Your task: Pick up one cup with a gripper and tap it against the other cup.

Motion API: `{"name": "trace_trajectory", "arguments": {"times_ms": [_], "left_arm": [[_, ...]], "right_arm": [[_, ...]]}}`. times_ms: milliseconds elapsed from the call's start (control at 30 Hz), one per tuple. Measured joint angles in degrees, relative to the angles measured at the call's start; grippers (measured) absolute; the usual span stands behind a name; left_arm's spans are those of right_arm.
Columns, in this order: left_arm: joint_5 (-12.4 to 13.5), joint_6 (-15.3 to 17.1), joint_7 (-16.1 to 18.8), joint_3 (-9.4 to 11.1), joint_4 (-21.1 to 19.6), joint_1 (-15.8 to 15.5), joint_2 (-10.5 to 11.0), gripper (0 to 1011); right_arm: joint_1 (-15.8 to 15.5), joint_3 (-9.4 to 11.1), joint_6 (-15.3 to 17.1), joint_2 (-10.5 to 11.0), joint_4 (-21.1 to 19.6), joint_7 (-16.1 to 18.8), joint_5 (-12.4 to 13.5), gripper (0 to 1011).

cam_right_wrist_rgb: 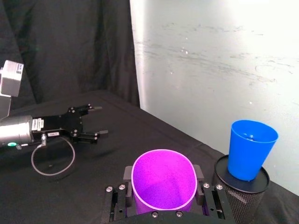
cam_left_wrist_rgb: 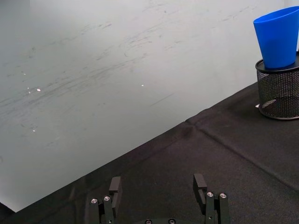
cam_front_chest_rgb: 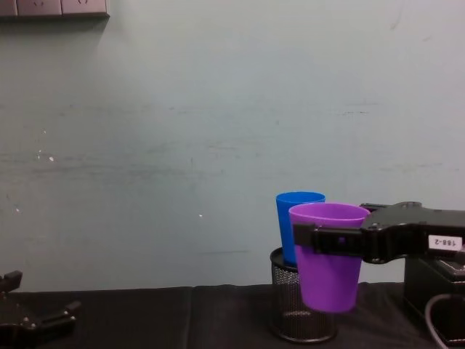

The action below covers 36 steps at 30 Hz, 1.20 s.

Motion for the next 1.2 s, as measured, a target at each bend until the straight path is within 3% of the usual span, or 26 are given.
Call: {"name": "trace_trajectory", "arguments": {"times_ms": [167,400,700,1200], "left_arm": [[0.0,0.0,0.0,0.0,0.0,0.0,0.0,1000],[0.0,0.0,0.0,0.0,0.0,0.0,0.0,1000],[0.0,0.0,0.0,0.0,0.0,0.0,0.0,1000],[0.0,0.0,0.0,0.0,0.0,0.0,0.0,1000]], "right_arm": [[1.08,-0.87,0.81,-1.01,1.86,-1.27,-0.62,734],[4.35,-1.36,1.05,-3.58,7.85,-2.26,-1.15,734],[8.69,-1.34,-2.58,-8.01,16.78,-2.69,-2.27,734],[11.91,-0.76,-5.72,-11.17,22.69,-2.86,-4.62,734]]}}
